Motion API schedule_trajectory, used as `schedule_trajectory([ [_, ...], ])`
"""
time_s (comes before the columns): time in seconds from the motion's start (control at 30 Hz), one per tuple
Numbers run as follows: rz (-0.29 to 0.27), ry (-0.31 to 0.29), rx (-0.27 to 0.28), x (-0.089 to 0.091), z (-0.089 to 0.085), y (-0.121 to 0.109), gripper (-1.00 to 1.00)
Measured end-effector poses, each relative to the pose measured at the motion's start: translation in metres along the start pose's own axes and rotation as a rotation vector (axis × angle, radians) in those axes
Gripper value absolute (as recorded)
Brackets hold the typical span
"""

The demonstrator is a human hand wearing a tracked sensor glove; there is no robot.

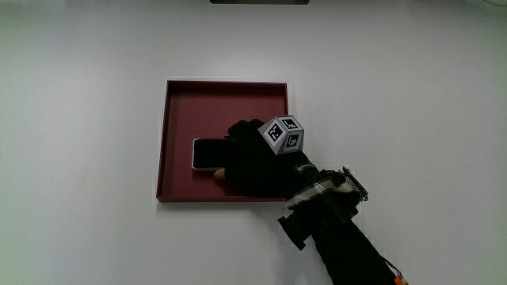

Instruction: Pick eraser

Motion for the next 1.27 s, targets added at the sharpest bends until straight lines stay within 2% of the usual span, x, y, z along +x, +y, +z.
schedule_trajectory([
  [0.03,0.0,0.001,0.002,0.0,0.0,0.0,0.0],
  [0.17,0.008,-0.005,0.004,0.001,-0.001,0.001,1.0],
  [0.4,0.023,-0.007,0.005,-0.002,-0.001,-0.002,1.0],
  [0.5,0.036,-0.01,0.023,-0.003,0.001,-0.004,1.0],
  [0.6,0.052,0.004,0.021,-0.007,0.01,-0.009,1.0],
  [0.73,0.074,-0.026,0.06,-0.015,0.028,-0.023,1.0],
  [0.77,0.091,0.005,0.051,-0.018,0.034,-0.028,1.0],
  [0.8,0.095,-0.015,0.072,-0.02,0.04,-0.033,1.0],
  [0.83,0.102,-0.013,0.058,-0.022,0.044,-0.037,1.0],
  [0.87,0.151,0.028,0.032,-0.023,0.048,-0.041,1.0],
  [0.97,0.166,0.038,0.059,-0.024,0.06,-0.055,1.0],
  [1.0,0.196,0.027,0.075,-0.023,0.063,-0.059,1.0],
  [1.03,0.203,0.013,0.091,-0.023,0.069,-0.065,1.0],
  [1.1,0.214,0.026,0.114,-0.021,0.076,-0.075,1.0],
  [1.17,0.239,0.002,0.15,-0.022,0.087,-0.087,1.0],
  [1.2,0.279,0.014,0.179,-0.019,0.089,-0.091,1.0],
  [1.27,0.251,0.028,0.179,-0.014,0.095,-0.101,1.0],
])
